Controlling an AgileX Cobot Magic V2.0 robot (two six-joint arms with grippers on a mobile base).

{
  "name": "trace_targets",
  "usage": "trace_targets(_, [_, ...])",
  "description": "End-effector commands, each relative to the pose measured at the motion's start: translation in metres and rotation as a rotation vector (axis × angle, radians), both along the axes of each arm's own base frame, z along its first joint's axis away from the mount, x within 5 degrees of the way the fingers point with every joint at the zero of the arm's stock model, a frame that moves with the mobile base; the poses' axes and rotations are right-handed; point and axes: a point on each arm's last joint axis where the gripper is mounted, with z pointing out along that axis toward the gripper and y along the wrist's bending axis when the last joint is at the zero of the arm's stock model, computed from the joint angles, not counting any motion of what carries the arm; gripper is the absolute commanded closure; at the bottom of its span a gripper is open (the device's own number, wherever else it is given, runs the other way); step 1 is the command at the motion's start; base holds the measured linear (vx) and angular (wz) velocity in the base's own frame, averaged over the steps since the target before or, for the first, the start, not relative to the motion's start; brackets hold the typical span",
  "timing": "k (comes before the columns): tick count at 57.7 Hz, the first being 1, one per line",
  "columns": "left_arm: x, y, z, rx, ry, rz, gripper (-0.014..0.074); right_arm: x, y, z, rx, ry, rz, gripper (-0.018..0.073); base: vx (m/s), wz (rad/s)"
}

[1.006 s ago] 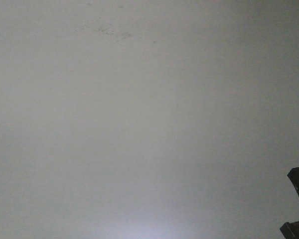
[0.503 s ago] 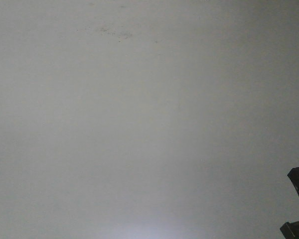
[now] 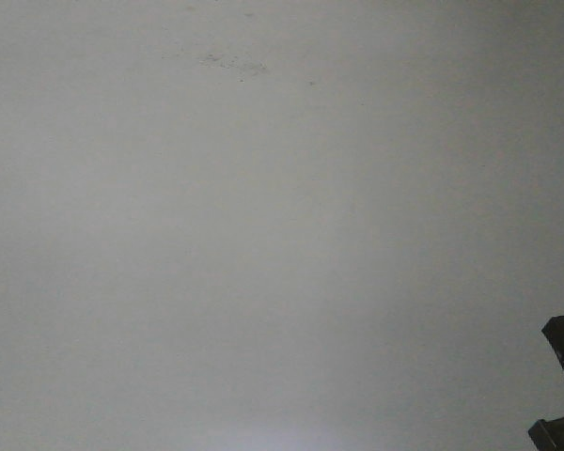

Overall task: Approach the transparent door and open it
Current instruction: 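Turn the base from the wall toward the glass door area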

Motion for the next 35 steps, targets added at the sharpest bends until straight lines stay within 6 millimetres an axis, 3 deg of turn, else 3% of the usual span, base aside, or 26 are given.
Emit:
trace_targets(1, [0.0007,0.0003,-0.0024,-0.021,-0.062,0.004,0.0602,-0.0001,0.0002,0.0038,0.006,-0.084,0.001,0.0559,0.1,0.04])
trace_targets(35, [0.0007,0.0003,-0.0024,-0.021,-0.062,0.004,0.0602,-0.0001,0.0002,0.0038,0.006,-0.084,0.001,0.0559,0.17,0.05])
